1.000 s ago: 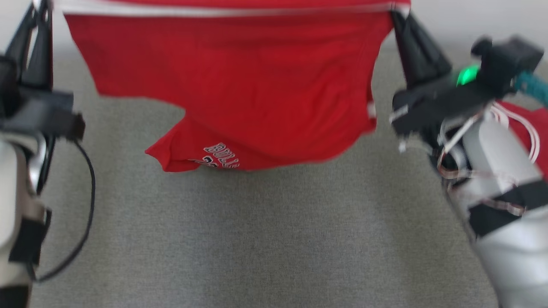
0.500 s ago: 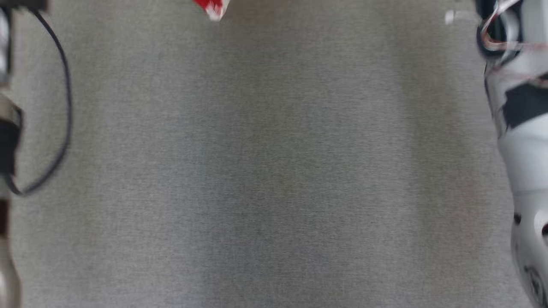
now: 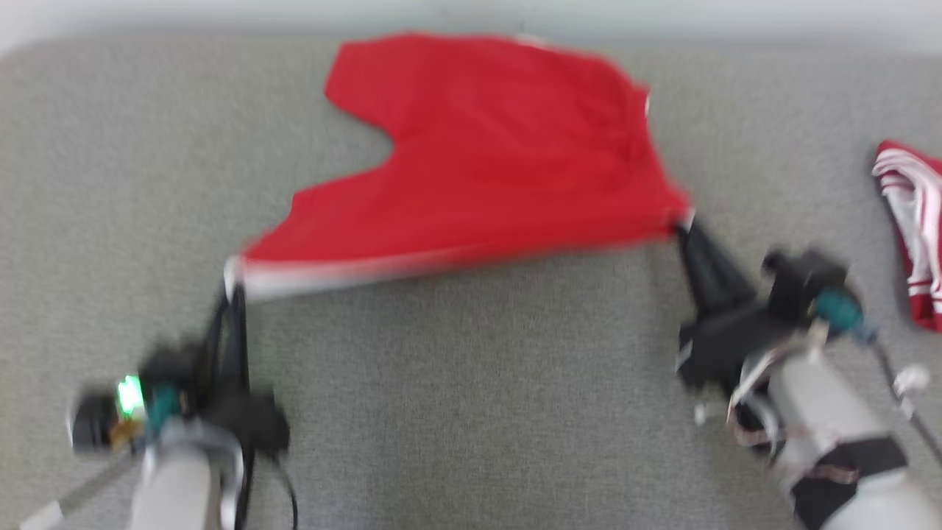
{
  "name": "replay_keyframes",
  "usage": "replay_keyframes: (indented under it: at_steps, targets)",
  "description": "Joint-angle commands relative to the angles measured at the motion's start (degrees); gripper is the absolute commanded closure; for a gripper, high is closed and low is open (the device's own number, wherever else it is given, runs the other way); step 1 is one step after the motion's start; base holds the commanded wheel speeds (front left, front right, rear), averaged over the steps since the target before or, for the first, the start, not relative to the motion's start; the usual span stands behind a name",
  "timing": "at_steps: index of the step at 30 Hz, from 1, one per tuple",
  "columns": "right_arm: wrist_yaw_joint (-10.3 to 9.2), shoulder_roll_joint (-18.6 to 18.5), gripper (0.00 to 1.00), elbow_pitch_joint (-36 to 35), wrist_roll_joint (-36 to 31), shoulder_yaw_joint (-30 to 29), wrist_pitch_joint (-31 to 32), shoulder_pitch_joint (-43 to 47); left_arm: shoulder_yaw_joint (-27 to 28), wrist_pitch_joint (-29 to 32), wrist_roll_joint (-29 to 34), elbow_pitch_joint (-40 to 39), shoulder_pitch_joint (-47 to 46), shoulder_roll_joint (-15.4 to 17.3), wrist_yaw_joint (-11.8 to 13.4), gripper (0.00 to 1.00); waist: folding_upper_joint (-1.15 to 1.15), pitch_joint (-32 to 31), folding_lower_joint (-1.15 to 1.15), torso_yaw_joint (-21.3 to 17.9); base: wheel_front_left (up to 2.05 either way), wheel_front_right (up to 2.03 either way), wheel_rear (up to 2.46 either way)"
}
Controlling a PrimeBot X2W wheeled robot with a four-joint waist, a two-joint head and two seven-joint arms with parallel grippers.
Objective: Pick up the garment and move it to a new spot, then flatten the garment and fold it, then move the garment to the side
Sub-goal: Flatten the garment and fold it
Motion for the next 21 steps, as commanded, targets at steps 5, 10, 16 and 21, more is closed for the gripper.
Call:
replay_keyframes:
  at_steps: [5,10,16,21]
  targets:
    - [-0.35,-2.5,1.00,0.2,0.3,6.3,-0.2,10.9,4.5,-0.1,-1.4,2.3,13.9,-3.0,0.8,1.00,0.00,-10.3,0.01,-1.4,0.00,0.00,0.00]
    - [-0.34,-2.3,1.00,2.5,1.2,9.1,-0.2,18.2,4.1,-0.1,0.2,3.9,21.3,-4.5,-0.7,1.00,0.00,-15.3,0.01,-1.3,0.00,0.00,0.00]
    - [-0.33,-1.2,1.00,3.4,3.1,10.9,-0.2,26.3,5.0,-0.1,0.8,4.9,26.5,-5.4,-1.8,1.00,0.00,-18.5,0.01,-0.5,0.00,0.00,0.00]
    - [-0.33,-1.1,1.00,3.6,3.8,12.9,-0.2,29.5,5.8,-0.1,0.8,5.3,29.4,-6.0,-1.6,1.00,0.00,-19.6,0.01,-0.6,0.00,0.00,0.00]
